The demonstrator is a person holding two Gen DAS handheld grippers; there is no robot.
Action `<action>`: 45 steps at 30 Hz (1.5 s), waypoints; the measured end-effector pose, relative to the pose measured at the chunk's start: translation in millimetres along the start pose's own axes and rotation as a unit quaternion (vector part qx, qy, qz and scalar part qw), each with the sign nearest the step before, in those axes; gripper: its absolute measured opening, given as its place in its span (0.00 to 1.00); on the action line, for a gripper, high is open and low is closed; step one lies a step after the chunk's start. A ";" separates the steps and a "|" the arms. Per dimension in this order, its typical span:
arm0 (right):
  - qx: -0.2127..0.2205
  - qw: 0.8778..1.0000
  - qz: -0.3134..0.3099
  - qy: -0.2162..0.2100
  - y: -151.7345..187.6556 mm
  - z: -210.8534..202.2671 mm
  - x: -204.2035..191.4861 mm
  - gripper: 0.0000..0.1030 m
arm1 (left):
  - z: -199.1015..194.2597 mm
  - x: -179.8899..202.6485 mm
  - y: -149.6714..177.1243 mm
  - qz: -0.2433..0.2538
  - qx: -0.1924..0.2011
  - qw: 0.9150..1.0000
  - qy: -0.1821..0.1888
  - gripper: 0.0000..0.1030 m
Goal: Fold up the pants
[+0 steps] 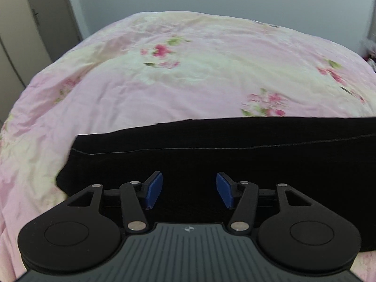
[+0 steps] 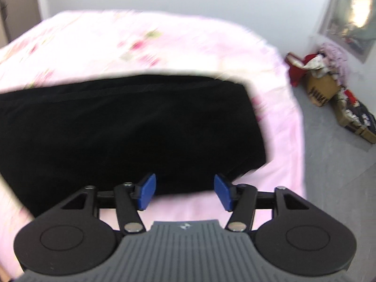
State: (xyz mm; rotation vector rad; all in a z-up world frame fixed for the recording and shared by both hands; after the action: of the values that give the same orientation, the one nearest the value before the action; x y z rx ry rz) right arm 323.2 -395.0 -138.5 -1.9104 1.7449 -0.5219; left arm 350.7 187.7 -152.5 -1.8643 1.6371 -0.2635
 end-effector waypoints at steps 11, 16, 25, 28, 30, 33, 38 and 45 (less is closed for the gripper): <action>0.019 0.991 0.116 -0.057 -44.1 75.9 72.6 0.33 | 19.7 120.7 27.2 0.055 -0.026 0.996 0.068 0.61; 0.019 0.990 0.138 -0.034 -57.7 94.8 93.1 0.01 | 35.7 128.7 36.4 0.063 -0.047 0.996 0.052 0.59; -0.014 0.987 0.140 0.077 -47.7 142.9 133.0 0.00 | 55.5 128.5 44.1 0.041 -0.061 0.996 0.049 0.60; 0.018 0.988 0.138 0.072 -47.0 125.9 139.6 0.00 | 53.0 127.4 44.2 0.047 -0.058 0.996 0.049 0.60; 0.032 0.992 0.118 0.045 -50.0 108.0 129.0 0.00 | 49.8 127.9 42.6 0.059 -0.049 0.996 0.049 0.60; 0.050 0.995 0.080 -0.016 -58.2 78.9 92.6 0.01 | 38.6 129.8 36.0 0.060 -0.027 0.996 0.060 0.59; 0.005 0.992 -0.017 -0.124 -59.0 89.2 -0.3 0.29 | 27.7 142.1 27.0 0.053 -0.019 0.994 0.094 0.59; -0.046 0.992 -0.084 -0.080 -57.2 179.0 -47.5 0.28 | 55.0 154.4 18.8 0.046 -0.028 0.995 0.085 0.59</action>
State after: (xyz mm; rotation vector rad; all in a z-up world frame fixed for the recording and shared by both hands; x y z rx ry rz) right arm 469.1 -326.2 -246.0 -2.1131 1.5406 -0.3414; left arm 396.6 59.1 -245.2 -1.8439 1.8559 -0.3484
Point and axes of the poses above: each gripper's, at about its wrist camera, not at the fingertips, and z roughly the way its jaws point, x to its right, y to its underside, the point moved 8 cm from there along z, roughly the way its jaws point, and after that the axes turned 11 degrees about -y, right-handed, at the moved point
